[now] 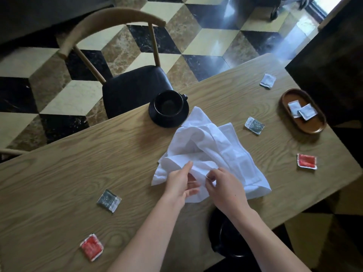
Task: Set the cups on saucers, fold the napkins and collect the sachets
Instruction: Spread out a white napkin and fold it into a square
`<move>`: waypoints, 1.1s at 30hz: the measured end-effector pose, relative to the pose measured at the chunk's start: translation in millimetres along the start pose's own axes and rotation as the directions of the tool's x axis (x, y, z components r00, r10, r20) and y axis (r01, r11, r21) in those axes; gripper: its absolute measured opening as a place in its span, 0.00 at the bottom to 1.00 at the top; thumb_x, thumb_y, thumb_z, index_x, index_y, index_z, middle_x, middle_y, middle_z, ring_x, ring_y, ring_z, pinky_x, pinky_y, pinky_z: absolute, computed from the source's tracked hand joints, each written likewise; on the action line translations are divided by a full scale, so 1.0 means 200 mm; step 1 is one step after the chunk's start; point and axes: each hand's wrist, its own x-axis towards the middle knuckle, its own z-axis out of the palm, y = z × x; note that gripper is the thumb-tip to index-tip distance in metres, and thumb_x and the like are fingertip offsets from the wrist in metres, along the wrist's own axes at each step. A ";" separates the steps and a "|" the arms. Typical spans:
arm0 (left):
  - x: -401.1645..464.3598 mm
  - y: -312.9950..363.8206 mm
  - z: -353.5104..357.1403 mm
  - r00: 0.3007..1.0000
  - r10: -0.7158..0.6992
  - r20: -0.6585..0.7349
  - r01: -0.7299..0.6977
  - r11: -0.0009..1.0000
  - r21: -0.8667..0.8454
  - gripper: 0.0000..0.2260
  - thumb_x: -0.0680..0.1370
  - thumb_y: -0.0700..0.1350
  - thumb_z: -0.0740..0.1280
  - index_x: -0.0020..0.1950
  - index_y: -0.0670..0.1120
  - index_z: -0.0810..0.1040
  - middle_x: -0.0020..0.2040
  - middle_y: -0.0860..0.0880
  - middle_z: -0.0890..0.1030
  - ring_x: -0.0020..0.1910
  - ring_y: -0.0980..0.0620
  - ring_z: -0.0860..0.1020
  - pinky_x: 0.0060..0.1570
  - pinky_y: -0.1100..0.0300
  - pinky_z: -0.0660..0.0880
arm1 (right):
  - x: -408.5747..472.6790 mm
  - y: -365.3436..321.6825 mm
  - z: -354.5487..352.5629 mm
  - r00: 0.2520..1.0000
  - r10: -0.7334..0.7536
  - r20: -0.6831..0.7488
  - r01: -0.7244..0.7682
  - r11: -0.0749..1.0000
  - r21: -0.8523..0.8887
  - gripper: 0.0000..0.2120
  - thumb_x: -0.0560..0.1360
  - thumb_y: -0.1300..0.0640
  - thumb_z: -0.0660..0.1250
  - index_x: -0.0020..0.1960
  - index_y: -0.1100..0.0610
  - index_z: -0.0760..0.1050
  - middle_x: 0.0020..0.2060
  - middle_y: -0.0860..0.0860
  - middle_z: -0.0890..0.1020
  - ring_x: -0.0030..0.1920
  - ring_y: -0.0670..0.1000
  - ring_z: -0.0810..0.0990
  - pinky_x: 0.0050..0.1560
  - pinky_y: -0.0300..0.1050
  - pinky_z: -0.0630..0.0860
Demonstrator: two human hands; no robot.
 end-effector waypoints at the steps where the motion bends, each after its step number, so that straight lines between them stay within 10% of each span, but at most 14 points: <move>1: -0.02 0.02 0.01 1.000 -0.003 0.003 0.003 1.000 -0.017 0.13 0.75 0.54 0.72 0.45 0.44 0.80 0.29 0.49 0.82 0.27 0.50 0.82 0.27 0.59 0.76 | -0.02 0.00 -0.02 1.000 -0.008 -0.027 0.009 0.999 0.038 0.05 0.76 0.53 0.67 0.42 0.53 0.77 0.40 0.47 0.79 0.40 0.51 0.79 0.42 0.50 0.76; 11: -0.30 0.05 0.02 0.982 0.091 0.164 -0.048 0.968 -0.248 0.07 0.73 0.40 0.66 0.34 0.45 0.75 0.25 0.48 0.74 0.24 0.52 0.74 0.25 0.61 0.69 | -0.26 0.06 -0.22 0.953 0.191 -0.235 -0.057 0.875 0.482 0.10 0.75 0.54 0.69 0.36 0.50 0.72 0.30 0.45 0.80 0.33 0.44 0.80 0.35 0.38 0.73; 16: -0.53 0.12 -0.01 0.912 0.292 0.287 -0.151 0.891 -0.428 0.08 0.68 0.40 0.70 0.29 0.47 0.78 0.32 0.47 0.76 0.29 0.49 0.76 0.30 0.58 0.73 | -0.29 0.02 -0.45 0.944 0.328 0.040 -0.194 0.453 0.870 0.08 0.77 0.62 0.61 0.45 0.62 0.77 0.36 0.57 0.84 0.31 0.48 0.82 0.29 0.42 0.76; 24: -0.97 0.26 -0.12 0.757 0.611 0.231 -0.412 0.721 -0.557 0.13 0.75 0.51 0.69 0.31 0.49 0.81 0.34 0.48 0.80 0.31 0.49 0.78 0.31 0.58 0.73 | -0.50 -0.17 -0.79 0.987 0.076 0.140 -0.140 -0.002 0.990 0.08 0.78 0.61 0.60 0.41 0.59 0.74 0.34 0.57 0.84 0.30 0.51 0.81 0.31 0.43 0.78; 33: -1.23 0.21 -0.72 0.677 0.715 -0.175 -0.637 0.450 -0.626 0.02 0.76 0.43 0.68 0.45 0.45 0.79 0.40 0.48 0.82 0.36 0.52 0.82 0.37 0.60 0.79 | -0.69 -0.46 -0.83 0.977 -0.215 0.009 -0.024 -0.066 0.998 0.12 0.81 0.60 0.59 0.42 0.58 0.76 0.35 0.57 0.83 0.32 0.53 0.80 0.32 0.45 0.78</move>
